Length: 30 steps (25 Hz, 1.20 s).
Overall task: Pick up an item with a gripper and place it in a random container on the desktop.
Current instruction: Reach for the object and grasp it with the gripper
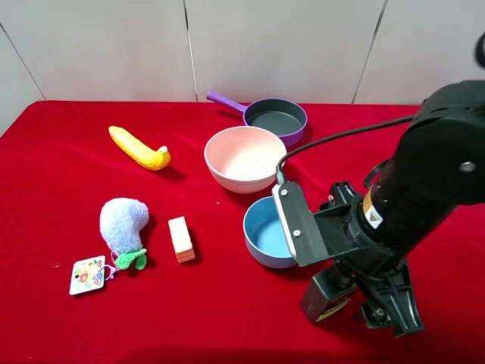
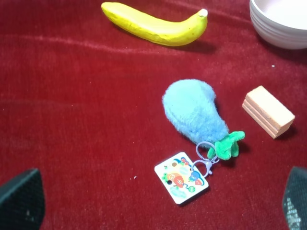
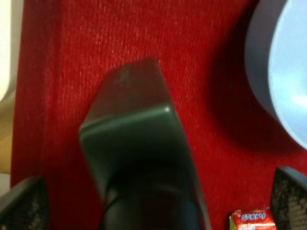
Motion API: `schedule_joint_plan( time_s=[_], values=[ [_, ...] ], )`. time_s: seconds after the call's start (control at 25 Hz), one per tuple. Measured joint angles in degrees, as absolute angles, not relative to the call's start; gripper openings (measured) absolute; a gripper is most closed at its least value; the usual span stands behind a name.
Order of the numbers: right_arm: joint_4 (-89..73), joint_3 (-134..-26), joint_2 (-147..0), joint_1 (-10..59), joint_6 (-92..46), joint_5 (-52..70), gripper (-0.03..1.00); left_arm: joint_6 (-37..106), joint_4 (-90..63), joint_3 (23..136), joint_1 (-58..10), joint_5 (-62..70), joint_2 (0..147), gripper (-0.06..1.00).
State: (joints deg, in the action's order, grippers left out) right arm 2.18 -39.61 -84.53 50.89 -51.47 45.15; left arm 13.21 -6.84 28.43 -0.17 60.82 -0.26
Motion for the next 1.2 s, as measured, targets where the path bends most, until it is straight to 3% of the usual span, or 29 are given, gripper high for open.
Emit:
schedule_joint_plan(
  time_s=[1.2],
  values=[
    [0.0, -39.61, -86.97, 50.89, -60.03, 43.08, 0.69, 13.21, -6.84, 28.43, -0.17, 60.82, -0.26, 1.0]
  ],
)
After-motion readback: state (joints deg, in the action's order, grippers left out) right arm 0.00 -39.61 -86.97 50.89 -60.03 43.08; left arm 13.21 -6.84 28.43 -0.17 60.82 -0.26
